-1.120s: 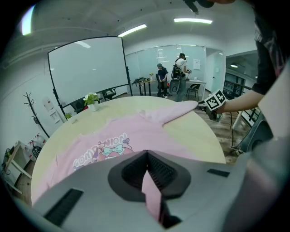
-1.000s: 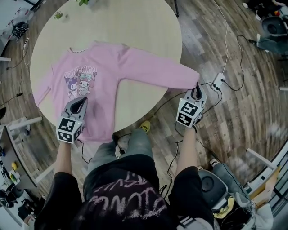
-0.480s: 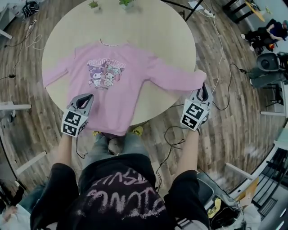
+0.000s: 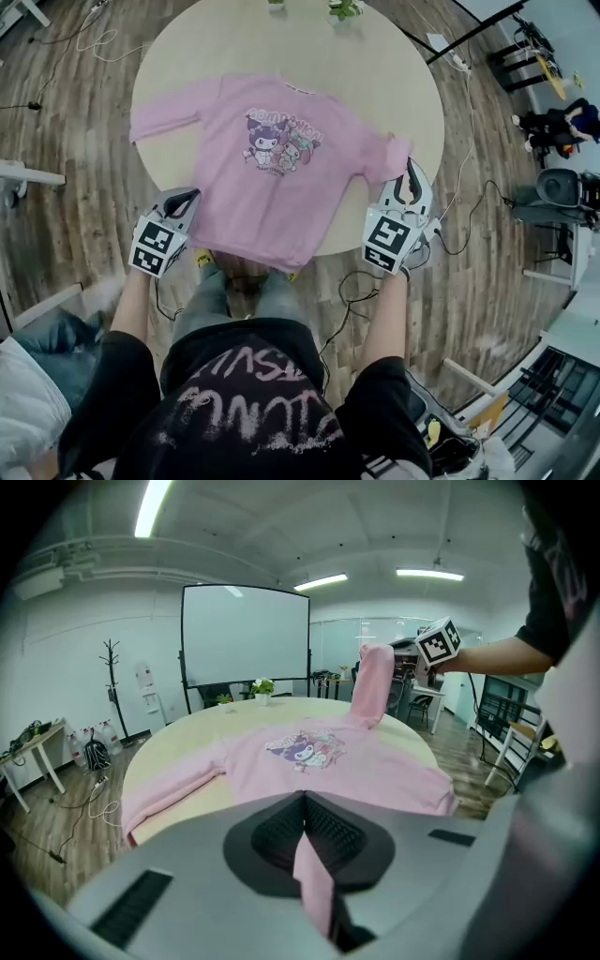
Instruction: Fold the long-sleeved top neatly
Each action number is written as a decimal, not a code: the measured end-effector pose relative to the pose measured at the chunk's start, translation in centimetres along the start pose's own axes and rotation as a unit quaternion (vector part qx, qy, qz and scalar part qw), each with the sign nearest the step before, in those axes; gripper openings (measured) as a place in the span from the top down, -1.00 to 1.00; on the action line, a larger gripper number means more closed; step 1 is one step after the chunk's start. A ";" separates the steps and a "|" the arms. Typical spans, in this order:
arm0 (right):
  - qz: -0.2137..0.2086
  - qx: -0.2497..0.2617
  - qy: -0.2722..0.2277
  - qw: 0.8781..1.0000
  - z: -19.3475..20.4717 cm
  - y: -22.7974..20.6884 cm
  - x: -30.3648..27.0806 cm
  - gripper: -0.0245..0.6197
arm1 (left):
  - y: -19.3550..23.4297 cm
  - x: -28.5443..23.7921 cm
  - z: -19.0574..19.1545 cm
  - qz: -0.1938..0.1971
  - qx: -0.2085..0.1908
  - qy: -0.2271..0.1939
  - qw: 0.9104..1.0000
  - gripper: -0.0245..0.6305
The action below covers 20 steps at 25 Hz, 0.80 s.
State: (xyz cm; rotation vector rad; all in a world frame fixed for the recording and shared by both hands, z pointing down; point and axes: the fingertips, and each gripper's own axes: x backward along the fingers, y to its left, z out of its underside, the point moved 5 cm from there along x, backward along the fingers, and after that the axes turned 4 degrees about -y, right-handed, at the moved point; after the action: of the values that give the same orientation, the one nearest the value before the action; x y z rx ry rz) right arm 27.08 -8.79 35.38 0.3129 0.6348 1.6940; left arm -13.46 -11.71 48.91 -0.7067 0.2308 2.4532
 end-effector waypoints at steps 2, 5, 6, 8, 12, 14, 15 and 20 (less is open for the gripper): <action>-0.023 0.010 -0.002 1.000 -1.2 3.3 -0.2 0.82 | 1.0 1.3 1.1 -0.005 0.005 0.002 1.000 0.89; -0.063 0.030 -0.013 0.997 -3.0 8.6 0.0 0.82 | 2.5 3.3 2.5 -0.013 0.013 0.003 1.000 0.89; -0.078 0.039 -0.018 0.996 -3.5 10.4 0.0 0.82 | 2.9 3.9 3.0 -0.015 0.017 0.003 1.000 0.89; -0.111 0.063 -0.027 0.992 -4.4 14.0 0.1 0.81 | 3.5 4.9 4.2 -0.018 0.024 0.008 1.000 0.89; -0.174 0.105 -0.034 0.979 -4.7 20.2 0.7 0.78 | 3.9 6.0 6.5 -0.019 0.027 0.020 0.999 0.89; -0.200 0.113 -0.030 0.973 -4.3 22.5 1.1 0.74 | 4.0 6.3 7.4 -0.018 0.031 0.026 0.999 0.89; -0.212 0.114 -0.026 0.970 -4.0 23.5 1.3 0.74 | 3.9 6.5 7.7 -0.018 0.033 0.029 0.999 0.89; -0.259 0.114 -0.008 0.959 -2.2 27.5 1.7 0.67 | 3.7 6.7 9.6 -0.020 0.043 0.044 0.998 0.89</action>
State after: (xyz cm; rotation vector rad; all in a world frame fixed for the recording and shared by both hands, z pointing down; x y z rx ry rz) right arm 3.09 -10.69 48.94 0.2925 0.8218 1.1177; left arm -24.41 -8.61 53.47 -0.7745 0.3519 2.3625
